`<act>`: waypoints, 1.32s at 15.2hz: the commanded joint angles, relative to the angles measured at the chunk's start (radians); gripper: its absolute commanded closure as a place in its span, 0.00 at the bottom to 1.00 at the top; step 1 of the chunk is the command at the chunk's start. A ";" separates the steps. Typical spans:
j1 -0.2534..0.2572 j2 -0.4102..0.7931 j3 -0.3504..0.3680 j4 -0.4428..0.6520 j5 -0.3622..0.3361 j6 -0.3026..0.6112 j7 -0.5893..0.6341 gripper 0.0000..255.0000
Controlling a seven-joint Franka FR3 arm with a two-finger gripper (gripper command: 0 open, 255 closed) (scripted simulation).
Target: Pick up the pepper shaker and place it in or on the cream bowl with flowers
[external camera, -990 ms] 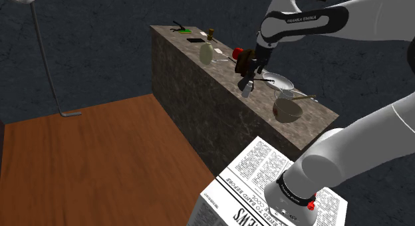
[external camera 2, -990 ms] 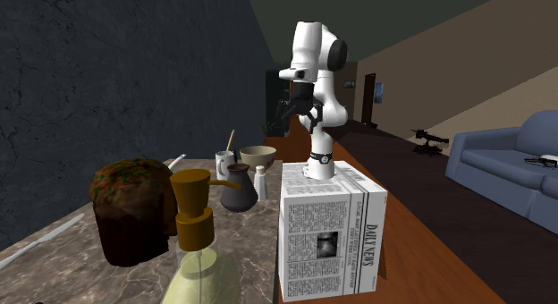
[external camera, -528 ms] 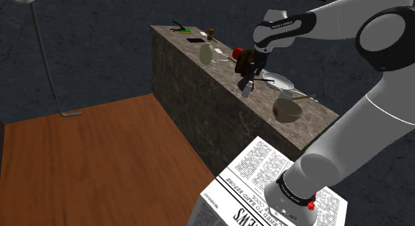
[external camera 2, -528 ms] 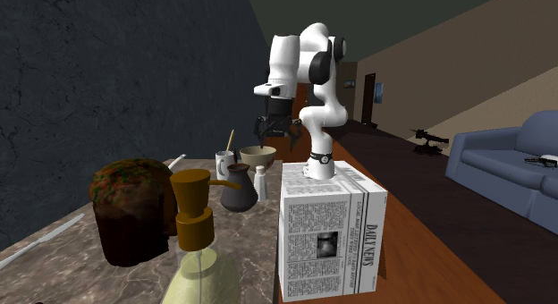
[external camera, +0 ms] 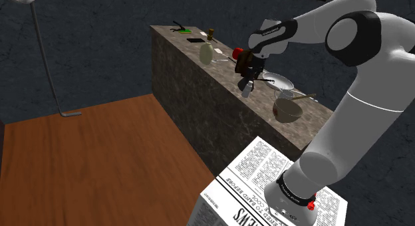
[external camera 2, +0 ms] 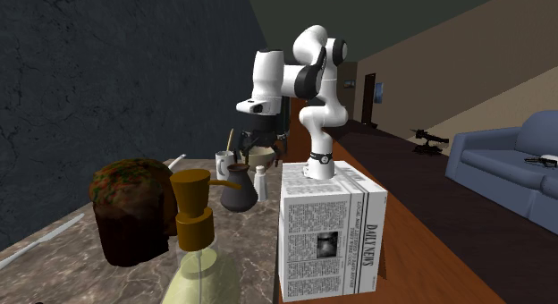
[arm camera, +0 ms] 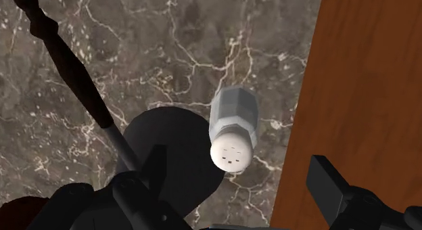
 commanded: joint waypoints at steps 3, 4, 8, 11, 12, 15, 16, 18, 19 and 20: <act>-0.005 0.029 0.001 -0.021 0.013 0.049 -0.009 0.00; -0.006 0.033 0.002 -0.024 0.015 0.056 -0.010 0.00; -0.006 0.033 0.002 -0.024 0.015 0.056 -0.010 0.00; -0.006 0.033 0.002 -0.023 0.015 0.055 -0.010 0.00; -0.006 0.033 0.002 -0.023 0.015 0.055 -0.010 1.00; -0.006 0.033 0.002 -0.023 0.015 0.055 -0.010 1.00; -0.006 0.033 0.002 -0.024 0.015 0.055 -0.010 1.00; -0.006 0.033 0.002 -0.023 0.015 0.055 -0.010 1.00; -0.006 0.033 0.002 -0.024 0.015 0.055 -0.010 1.00; -0.006 0.033 0.002 -0.024 0.015 0.056 -0.010 1.00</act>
